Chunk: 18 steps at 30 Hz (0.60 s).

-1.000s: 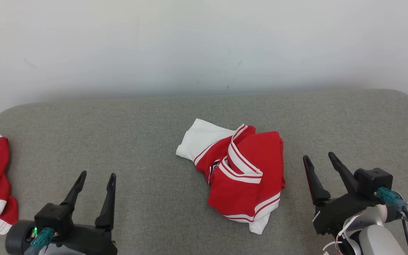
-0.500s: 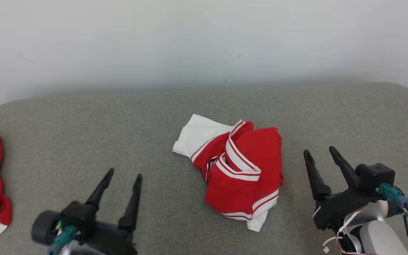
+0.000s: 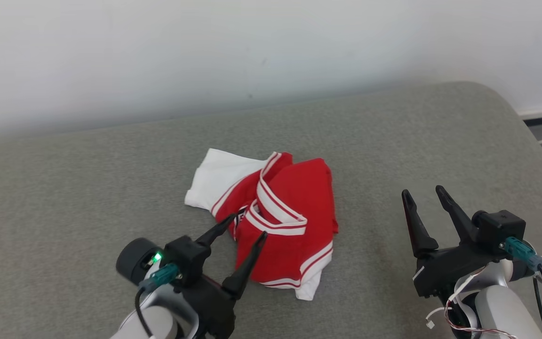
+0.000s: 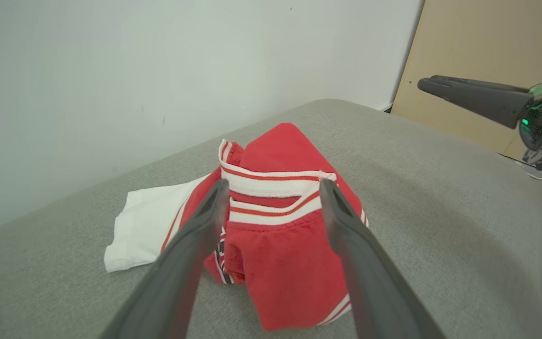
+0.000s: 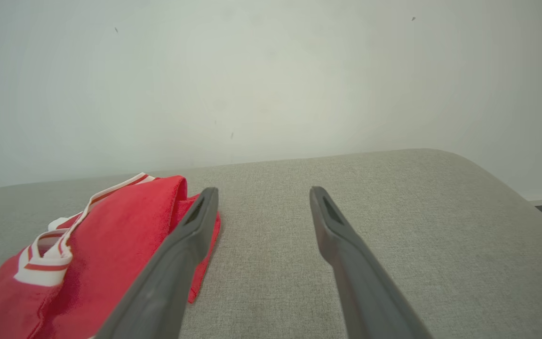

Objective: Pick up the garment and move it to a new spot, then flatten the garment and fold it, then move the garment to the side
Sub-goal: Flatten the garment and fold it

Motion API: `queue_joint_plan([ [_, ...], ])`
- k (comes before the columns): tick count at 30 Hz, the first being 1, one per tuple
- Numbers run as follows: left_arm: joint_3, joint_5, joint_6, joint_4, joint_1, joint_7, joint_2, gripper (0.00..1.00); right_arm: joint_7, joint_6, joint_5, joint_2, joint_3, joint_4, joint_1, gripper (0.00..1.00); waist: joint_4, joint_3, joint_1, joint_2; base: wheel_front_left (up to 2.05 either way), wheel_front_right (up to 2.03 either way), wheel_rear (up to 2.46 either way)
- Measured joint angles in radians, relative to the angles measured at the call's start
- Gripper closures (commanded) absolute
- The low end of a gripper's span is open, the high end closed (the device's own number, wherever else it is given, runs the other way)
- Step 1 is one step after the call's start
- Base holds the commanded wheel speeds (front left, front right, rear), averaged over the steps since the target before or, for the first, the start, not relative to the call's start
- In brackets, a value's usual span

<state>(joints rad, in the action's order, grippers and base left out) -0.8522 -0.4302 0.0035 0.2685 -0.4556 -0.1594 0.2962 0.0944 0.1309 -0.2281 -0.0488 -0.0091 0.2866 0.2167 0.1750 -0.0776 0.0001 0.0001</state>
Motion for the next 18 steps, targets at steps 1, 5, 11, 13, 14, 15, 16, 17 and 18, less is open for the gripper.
queue_joint_plan([
  [1, -0.003, -0.003, -0.015, 0.014, -0.012, 0.002, -0.010, 0.00, 0.003, 0.000, -0.001, 0.000, 0.000, 0.001, 0.002, 0.00, 0.009, -0.004, 0.0000, 0.0000, 0.00, 0.00, 0.00],
  [5, -0.036, 0.005, -0.059, 0.082, -0.074, 0.027, -0.029, 0.00, 0.012, 0.000, -0.008, 0.000, 0.005, 0.010, 0.017, 0.00, 0.043, -0.024, 0.0000, 0.0000, 0.00, 0.00, 0.00],
  [11, -0.075, 0.011, -0.099, 0.183, -0.135, 0.036, -0.056, 0.00, 0.021, 0.000, -0.010, 0.000, 0.010, 0.022, 0.031, 0.00, 0.083, -0.051, 0.0001, 0.0000, 0.00, 0.00, 0.00],
  [13, -0.094, 0.019, -0.106, 0.216, -0.151, 0.039, -0.062, 0.00, 0.022, 0.000, -0.012, 0.000, 0.013, 0.026, 0.034, 0.00, 0.092, -0.058, 0.0000, 0.0000, 0.00, 0.00, 0.00],
  [14, -0.098, 0.017, -0.110, 0.234, -0.157, 0.040, -0.067, 0.00, 0.024, 0.000, -0.012, 0.000, 0.014, 0.027, 0.036, 0.00, 0.096, -0.061, 0.0000, 0.0000, 0.00, 0.00, 0.00],
  [15, -0.107, 0.018, -0.111, 0.251, -0.165, 0.040, -0.069, 0.00, 0.025, 0.000, -0.013, 0.000, 0.015, 0.029, 0.039, 0.00, 0.098, -0.064, 0.0000, 0.0000, 0.00, 0.00, 0.00],
  [16, -0.113, 0.017, -0.116, 0.268, -0.171, 0.040, -0.073, 0.00, 0.026, 0.000, -0.014, 0.000, 0.016, 0.031, 0.041, 0.00, 0.101, -0.065, 0.0001, 0.0000, 0.00, 0.00, 0.00],
  [17, -0.116, 0.016, -0.118, 0.286, -0.176, 0.037, -0.077, 0.00, 0.026, 0.000, -0.015, 0.000, 0.017, 0.033, 0.041, 0.00, 0.103, -0.067, 0.0000, 0.0000, 0.00, 0.00, 0.00],
  [18, -0.119, 0.013, -0.119, 0.304, -0.180, 0.037, -0.080, 0.00, 0.026, 0.000, -0.016, 0.000, 0.018, 0.035, 0.041, 0.00, 0.104, -0.067, 0.0001, 0.0000, 0.00, 0.00, 0.00],
])
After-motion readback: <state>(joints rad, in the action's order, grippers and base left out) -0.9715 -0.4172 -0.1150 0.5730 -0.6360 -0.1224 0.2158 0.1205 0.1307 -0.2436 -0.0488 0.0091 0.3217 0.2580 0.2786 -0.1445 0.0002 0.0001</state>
